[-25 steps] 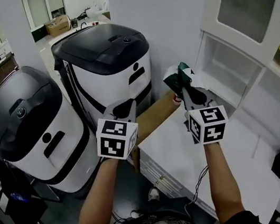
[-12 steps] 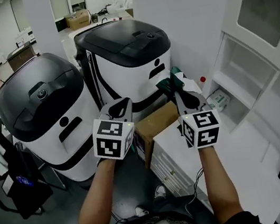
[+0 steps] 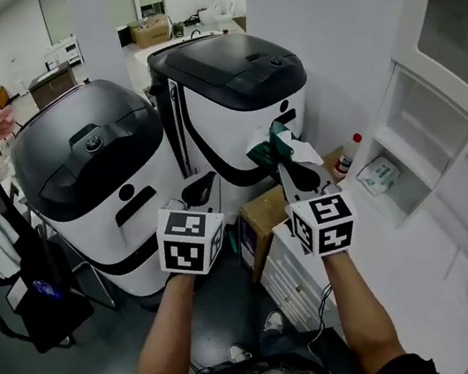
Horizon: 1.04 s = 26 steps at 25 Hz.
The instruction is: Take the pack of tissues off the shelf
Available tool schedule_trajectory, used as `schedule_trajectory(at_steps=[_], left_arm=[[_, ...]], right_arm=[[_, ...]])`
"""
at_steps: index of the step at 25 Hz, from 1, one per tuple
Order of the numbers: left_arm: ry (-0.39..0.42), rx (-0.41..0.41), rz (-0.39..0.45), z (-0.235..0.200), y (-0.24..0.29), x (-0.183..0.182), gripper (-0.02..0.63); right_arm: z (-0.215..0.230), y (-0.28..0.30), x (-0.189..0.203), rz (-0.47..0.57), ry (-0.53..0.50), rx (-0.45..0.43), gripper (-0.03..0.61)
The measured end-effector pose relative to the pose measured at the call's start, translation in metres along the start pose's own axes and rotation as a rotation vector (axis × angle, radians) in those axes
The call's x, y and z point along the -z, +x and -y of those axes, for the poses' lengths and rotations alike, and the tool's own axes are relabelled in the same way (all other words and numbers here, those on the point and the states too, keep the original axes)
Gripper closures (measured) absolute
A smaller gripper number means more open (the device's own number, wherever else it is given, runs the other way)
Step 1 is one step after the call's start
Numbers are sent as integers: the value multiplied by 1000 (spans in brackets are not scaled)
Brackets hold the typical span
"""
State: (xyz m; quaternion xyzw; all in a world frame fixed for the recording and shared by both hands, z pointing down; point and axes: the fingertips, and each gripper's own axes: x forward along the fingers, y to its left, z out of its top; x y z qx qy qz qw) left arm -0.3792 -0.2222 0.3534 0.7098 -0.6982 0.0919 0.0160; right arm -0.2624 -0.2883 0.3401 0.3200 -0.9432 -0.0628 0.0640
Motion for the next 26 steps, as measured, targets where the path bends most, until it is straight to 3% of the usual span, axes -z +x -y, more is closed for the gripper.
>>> schedule_trajectory(at_steps=[9, 26], left_arm=[[8, -25, 5, -8, -8, 5, 604], [24, -8, 17, -6, 5, 2, 604]], right_arm=[[-22, 5, 2, 19, 38, -37, 560], [-17, 10, 9, 25, 59, -27, 560]])
